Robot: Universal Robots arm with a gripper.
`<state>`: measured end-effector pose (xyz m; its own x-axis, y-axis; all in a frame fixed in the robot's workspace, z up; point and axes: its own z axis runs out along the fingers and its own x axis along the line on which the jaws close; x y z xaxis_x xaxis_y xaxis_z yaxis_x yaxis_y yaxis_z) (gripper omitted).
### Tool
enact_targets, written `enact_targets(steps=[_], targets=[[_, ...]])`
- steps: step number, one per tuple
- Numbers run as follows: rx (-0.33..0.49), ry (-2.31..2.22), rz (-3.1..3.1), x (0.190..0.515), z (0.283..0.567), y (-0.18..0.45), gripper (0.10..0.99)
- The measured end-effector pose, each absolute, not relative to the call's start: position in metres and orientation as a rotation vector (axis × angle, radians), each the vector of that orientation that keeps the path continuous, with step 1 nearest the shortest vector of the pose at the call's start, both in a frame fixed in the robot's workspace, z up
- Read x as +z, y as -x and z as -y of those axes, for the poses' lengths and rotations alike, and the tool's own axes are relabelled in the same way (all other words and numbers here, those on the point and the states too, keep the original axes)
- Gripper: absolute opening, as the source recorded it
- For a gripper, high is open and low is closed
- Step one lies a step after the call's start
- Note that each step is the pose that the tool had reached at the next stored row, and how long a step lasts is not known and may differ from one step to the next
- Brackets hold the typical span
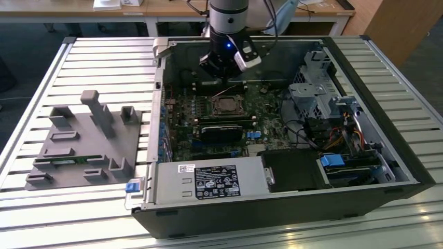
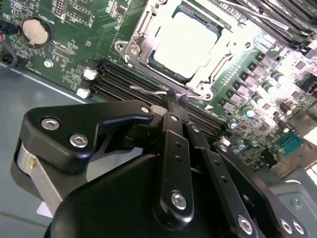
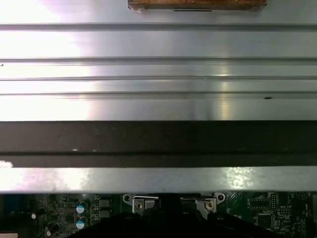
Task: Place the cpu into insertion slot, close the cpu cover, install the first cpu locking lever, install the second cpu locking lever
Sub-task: 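Install the first cpu locking lever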
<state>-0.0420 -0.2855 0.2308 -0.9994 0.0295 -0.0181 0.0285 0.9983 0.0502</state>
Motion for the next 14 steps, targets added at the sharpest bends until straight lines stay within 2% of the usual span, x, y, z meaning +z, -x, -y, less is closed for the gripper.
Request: enact_targets(steps=[14], targets=[[0.078, -0.045, -3.121, 0.2239, 0.2813, 0.0363, 0.106]])
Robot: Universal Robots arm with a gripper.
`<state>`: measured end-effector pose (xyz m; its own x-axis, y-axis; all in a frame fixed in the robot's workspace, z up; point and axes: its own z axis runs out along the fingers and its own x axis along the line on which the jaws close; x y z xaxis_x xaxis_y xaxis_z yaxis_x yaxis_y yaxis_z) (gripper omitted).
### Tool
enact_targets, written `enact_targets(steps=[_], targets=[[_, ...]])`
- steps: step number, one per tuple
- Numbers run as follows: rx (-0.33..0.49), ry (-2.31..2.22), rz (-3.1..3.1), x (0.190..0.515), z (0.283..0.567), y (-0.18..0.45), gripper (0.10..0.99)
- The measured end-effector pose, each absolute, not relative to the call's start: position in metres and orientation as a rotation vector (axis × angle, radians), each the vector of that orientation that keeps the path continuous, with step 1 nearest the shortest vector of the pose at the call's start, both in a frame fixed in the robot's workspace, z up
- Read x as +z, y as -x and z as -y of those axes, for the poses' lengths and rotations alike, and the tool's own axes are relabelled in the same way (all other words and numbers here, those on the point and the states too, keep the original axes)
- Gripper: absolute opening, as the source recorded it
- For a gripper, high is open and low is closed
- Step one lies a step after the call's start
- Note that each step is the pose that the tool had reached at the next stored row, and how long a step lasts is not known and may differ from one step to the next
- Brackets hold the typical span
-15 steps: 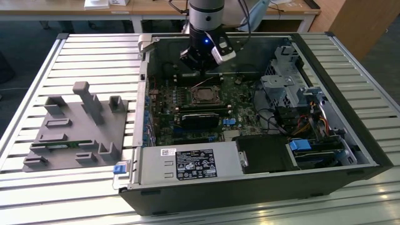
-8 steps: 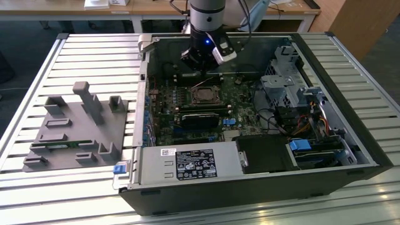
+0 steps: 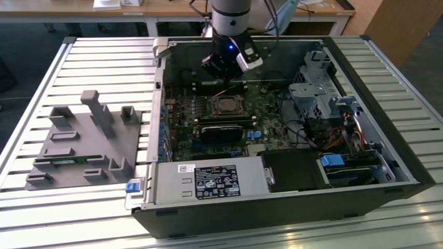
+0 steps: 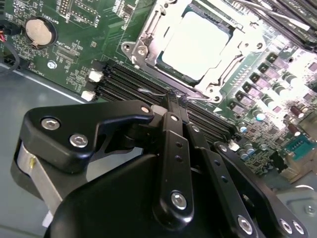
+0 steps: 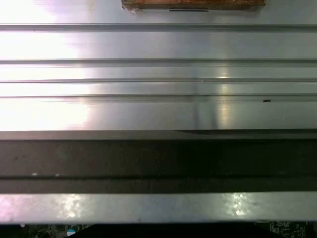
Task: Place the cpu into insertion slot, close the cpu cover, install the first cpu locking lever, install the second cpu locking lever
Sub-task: 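Install the first cpu locking lever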
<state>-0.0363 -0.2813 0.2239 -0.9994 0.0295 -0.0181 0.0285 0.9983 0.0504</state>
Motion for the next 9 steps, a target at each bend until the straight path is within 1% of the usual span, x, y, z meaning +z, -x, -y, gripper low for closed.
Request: enact_targets(steps=[9], targets=[[0.082, -0.045, -3.121, 0.2221, 0.2801, 0.0309, 0.106]])
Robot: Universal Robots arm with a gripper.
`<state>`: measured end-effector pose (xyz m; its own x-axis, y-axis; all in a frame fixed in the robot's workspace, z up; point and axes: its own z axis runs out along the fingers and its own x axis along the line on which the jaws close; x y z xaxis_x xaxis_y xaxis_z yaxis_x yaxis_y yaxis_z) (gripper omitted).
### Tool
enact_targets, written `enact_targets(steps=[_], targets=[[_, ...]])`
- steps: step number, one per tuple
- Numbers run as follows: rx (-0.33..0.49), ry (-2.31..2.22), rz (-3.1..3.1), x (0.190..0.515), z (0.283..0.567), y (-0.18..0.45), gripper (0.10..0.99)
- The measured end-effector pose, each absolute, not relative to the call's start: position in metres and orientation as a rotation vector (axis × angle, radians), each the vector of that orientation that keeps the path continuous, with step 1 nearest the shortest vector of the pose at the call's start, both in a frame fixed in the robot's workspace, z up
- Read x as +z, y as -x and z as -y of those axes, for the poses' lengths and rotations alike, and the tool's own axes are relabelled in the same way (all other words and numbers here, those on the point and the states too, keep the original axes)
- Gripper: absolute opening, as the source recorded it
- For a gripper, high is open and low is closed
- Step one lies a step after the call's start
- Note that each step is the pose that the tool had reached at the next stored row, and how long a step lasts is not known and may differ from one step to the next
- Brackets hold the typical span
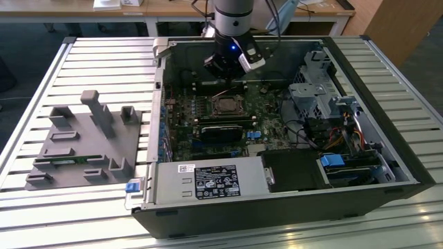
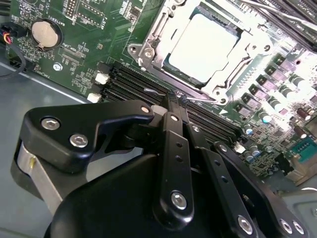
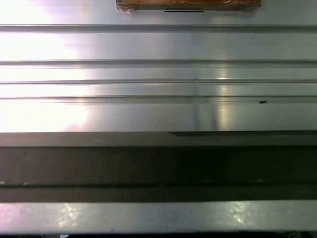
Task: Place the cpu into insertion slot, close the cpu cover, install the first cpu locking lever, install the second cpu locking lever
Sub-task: 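Install the first cpu locking lever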
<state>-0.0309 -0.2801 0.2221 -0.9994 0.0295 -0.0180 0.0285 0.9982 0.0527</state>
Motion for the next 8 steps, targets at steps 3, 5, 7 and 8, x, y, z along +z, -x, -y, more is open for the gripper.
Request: enact_targets(steps=[3, 5, 7, 8], targets=[[0.082, -0.045, -3.121, 0.2211, 0.2796, 0.0296, 0.106], [0.082, -0.045, -3.121, 0.2204, 0.2792, 0.0286, 0.106], [0.082, -0.045, -3.121, 0.2194, 0.2790, 0.0271, 0.106], [0.082, -0.045, -3.121, 0.2188, 0.2790, 0.0261, 0.106]])
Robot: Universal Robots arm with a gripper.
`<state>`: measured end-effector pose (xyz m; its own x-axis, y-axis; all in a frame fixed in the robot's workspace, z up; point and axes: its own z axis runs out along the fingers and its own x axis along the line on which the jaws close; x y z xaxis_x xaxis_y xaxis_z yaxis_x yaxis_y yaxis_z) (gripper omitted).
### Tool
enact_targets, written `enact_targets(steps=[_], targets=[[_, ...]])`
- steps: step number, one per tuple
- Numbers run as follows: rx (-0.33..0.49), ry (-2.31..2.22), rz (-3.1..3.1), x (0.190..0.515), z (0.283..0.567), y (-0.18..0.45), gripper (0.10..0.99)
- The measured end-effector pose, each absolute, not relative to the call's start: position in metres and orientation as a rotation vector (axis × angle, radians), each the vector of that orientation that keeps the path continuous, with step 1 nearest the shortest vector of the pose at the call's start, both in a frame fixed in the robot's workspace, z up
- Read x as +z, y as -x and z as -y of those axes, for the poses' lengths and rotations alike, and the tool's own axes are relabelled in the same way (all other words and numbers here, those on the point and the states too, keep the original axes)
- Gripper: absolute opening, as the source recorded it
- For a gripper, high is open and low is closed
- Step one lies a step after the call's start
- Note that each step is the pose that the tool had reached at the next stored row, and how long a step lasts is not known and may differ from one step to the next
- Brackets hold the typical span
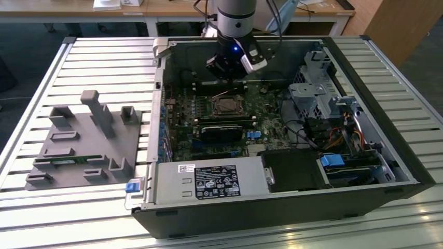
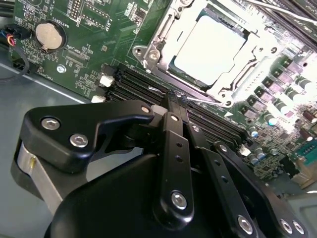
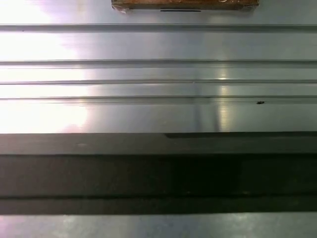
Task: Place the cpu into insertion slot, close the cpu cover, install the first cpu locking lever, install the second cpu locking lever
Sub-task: 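Install the first cpu locking lever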
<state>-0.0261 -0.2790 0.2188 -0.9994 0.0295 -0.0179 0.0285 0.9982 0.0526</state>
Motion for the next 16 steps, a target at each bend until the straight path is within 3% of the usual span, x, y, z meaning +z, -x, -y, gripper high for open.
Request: enact_targets(steps=[16], targets=[[0.077, -0.045, -3.122, 0.206, 0.279, 0.020, 0.106]])
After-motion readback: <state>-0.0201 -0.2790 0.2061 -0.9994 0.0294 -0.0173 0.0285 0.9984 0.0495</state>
